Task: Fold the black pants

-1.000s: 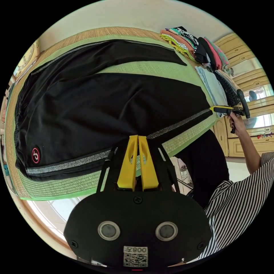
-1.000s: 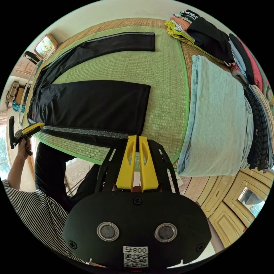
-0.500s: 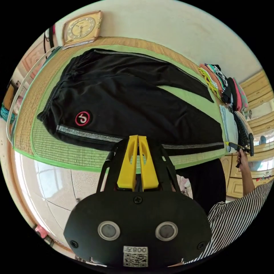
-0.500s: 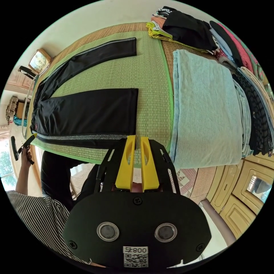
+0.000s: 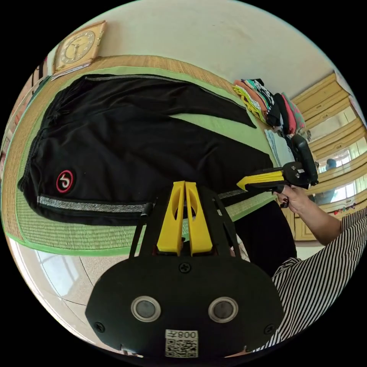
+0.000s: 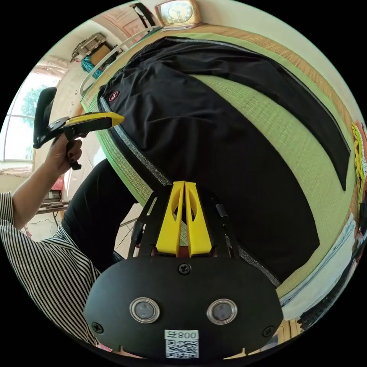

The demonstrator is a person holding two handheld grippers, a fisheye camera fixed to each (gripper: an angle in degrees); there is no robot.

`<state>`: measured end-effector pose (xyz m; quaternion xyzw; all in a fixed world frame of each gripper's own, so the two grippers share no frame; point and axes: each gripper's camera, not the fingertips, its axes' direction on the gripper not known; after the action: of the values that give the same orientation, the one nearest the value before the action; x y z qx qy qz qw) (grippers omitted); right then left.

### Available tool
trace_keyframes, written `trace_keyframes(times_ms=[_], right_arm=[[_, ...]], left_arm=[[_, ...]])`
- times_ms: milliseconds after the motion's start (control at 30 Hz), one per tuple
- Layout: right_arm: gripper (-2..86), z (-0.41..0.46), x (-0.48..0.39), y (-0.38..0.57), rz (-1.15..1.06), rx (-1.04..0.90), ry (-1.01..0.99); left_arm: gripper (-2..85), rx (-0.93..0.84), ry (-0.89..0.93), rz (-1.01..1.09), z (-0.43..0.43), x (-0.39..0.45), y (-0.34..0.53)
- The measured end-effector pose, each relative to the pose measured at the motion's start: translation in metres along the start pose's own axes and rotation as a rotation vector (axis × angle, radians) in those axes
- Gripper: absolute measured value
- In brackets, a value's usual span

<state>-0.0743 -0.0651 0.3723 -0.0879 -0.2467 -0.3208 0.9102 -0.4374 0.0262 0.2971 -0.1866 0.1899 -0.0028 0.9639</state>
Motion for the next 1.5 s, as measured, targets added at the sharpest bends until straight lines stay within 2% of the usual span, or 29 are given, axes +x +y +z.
trace_keyframes(times_ms=[133,233,400,567,600,800,867,967,1067,1133,1200,1333,1500], right_arm=[[-0.2,0.008,0.003,0.012,-0.030,-0.018,-0.001],[0.0,0.002,0.001,0.005,-0.046,0.014,0.046],[0.1,-0.001,-0.015,-0.014,-0.113,0.084,0.030],[0.2,0.041,-0.035,-0.021,-0.204,-0.009,0.073],[0.2,0.047,-0.037,-0.017,-0.205,0.008,0.105],[0.3,0.055,-0.043,-0.008,-0.286,0.006,0.186],[0.3,0.056,-0.039,-0.006,-0.289,0.005,0.176],[0.2,0.056,-0.027,-0.006,-0.250,0.006,0.115],[0.3,0.057,-0.018,-0.005,-0.234,0.004,0.083],[0.3,0.057,-0.015,-0.003,-0.236,0.001,0.082],[0.3,0.058,-0.013,-0.001,-0.233,0.001,0.083],[0.5,0.055,0.001,0.001,-0.191,-0.008,0.019],[1.6,0.032,0.035,-0.002,-0.092,0.066,-0.076]], left_arm=[[0.1,0.021,0.010,0.028,-0.010,-0.010,0.018],[0.1,0.127,0.007,-0.021,-0.041,-0.032,0.032],[0.1,0.257,-0.143,-0.280,-0.094,-0.118,0.064],[0.1,0.175,-0.216,-0.479,-0.097,-0.182,0.098],[0.1,0.232,-0.191,-0.482,-0.101,-0.186,0.108],[0.1,0.199,-0.195,-0.466,-0.117,-0.196,0.124],[0.1,0.197,-0.193,-0.454,-0.125,-0.201,0.124],[0.1,0.299,-0.200,-0.431,-0.152,-0.210,0.124],[0.1,0.337,-0.260,-0.485,-0.173,-0.235,0.120],[0.1,0.320,-0.291,-0.523,-0.175,-0.254,0.120],[0.2,0.197,-0.280,-0.583,-0.163,-0.280,0.123],[0.4,0.347,-0.200,-0.603,-0.185,-0.288,0.135],[2.4,0.568,-0.052,-0.416,-0.218,-0.288,0.109]])
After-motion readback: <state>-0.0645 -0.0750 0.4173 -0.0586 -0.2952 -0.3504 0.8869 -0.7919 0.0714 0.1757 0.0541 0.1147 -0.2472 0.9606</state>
